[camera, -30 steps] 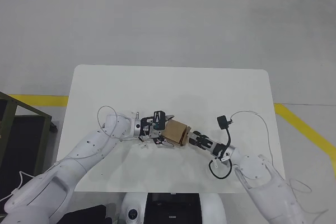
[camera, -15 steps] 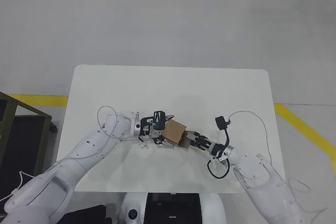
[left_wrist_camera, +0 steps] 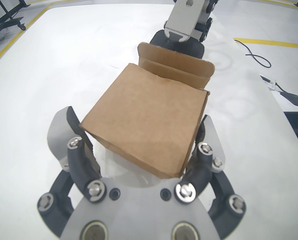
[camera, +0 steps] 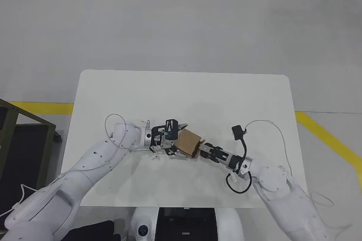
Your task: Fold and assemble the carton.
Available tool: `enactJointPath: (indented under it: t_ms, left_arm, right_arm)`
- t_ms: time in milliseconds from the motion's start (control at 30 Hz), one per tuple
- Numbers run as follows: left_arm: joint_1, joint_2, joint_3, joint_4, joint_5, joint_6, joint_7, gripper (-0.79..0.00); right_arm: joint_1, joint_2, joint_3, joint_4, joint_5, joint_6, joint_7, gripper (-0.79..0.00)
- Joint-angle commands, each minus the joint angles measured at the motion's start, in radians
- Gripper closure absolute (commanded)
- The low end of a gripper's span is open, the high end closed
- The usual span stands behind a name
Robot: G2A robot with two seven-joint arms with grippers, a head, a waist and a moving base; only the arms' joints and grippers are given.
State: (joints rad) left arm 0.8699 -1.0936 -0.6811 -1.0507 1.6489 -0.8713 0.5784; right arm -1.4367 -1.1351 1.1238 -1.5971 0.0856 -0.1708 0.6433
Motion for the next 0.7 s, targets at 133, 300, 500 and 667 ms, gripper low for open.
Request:
enactJointPath:
  t_ms: [133,300,500,667]
  left_arm:
    - [0.000,0.000,0.000,0.000,0.000,0.000,0.000,-0.785]
    - [0.000,0.000,0.000,0.000,0.000,0.000,0.000,-0.785]
    - [0.000,0.000,0.000,0.000,0.000,0.000,0.000,-0.785]
    - [0.000,0.000,0.000,0.000,0.000,0.000,0.000,-0.785]
  right_arm:
    - [0.024,-0.005,-0.015,0.038,0.028,-0.008,0.010,-0.172]
    - [0.037,-0.008,-0.024,0.058,0.037,-0.013,0.015,-0.172]
    - [0.045,-0.011,-0.029,0.074,0.079,-0.041,0.038,-0.179]
    - [0.051,-0.012,-0.027,0.093,0.115,-0.063,0.068,-0.160]
